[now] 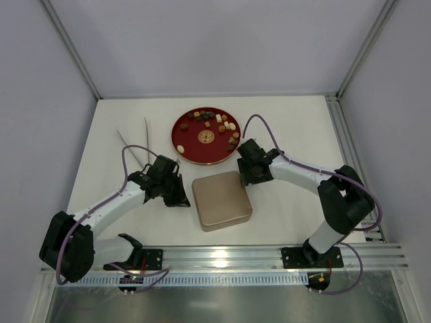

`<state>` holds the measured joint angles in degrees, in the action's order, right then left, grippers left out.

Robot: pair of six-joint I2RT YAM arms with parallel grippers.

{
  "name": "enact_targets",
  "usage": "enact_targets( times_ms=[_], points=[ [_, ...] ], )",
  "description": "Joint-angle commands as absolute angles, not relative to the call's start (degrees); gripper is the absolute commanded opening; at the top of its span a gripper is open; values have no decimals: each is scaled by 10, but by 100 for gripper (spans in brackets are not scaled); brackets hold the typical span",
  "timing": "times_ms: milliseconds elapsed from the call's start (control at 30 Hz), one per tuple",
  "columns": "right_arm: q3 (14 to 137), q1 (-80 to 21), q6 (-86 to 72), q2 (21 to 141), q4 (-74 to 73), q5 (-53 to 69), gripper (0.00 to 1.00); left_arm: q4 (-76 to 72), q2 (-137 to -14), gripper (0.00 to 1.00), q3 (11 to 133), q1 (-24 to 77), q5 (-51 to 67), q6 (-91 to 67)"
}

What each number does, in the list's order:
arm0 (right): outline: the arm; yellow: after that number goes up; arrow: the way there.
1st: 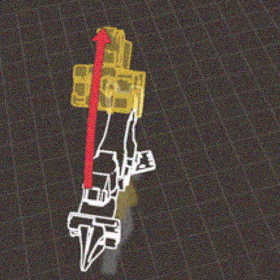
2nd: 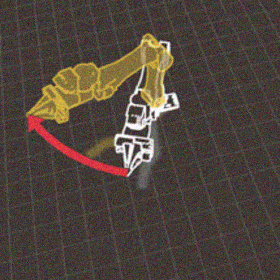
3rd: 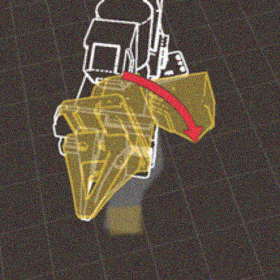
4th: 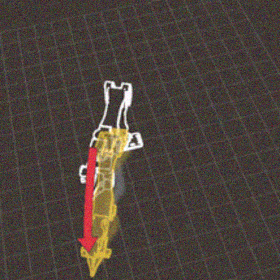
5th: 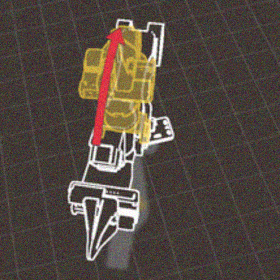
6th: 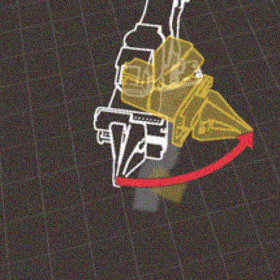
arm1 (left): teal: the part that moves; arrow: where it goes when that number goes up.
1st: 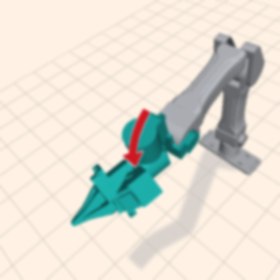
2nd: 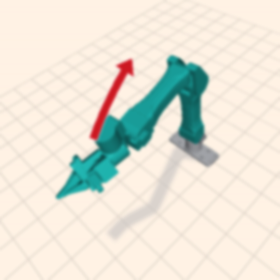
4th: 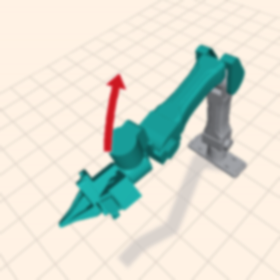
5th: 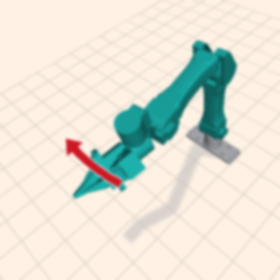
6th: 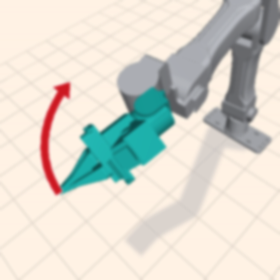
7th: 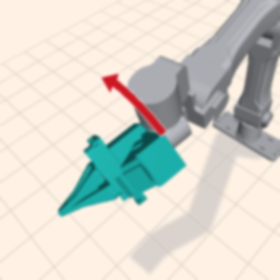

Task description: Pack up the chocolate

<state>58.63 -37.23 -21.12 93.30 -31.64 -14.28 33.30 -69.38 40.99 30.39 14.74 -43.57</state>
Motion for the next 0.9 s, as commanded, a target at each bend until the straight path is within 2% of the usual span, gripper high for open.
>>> enact_targets(
  times_ms=[0, 400, 500, 867],
  points=[
    [574, -372, -218, 911, -302, -142, 66, 279, -694, 0, 388, 323, 168, -467],
    [542, -374, -223, 893, -299, -144, 65, 218, -737, 0, 388, 337, 176, -501],
    [546, -387, -233, 888, -298, -134, 62, 199, -753, 0, 387, 339, 185, -506],
    [574, -437, -245, 910, -312, -161, 62, 183, -780, 0, 410, 358, 183, -512]
  ],
)
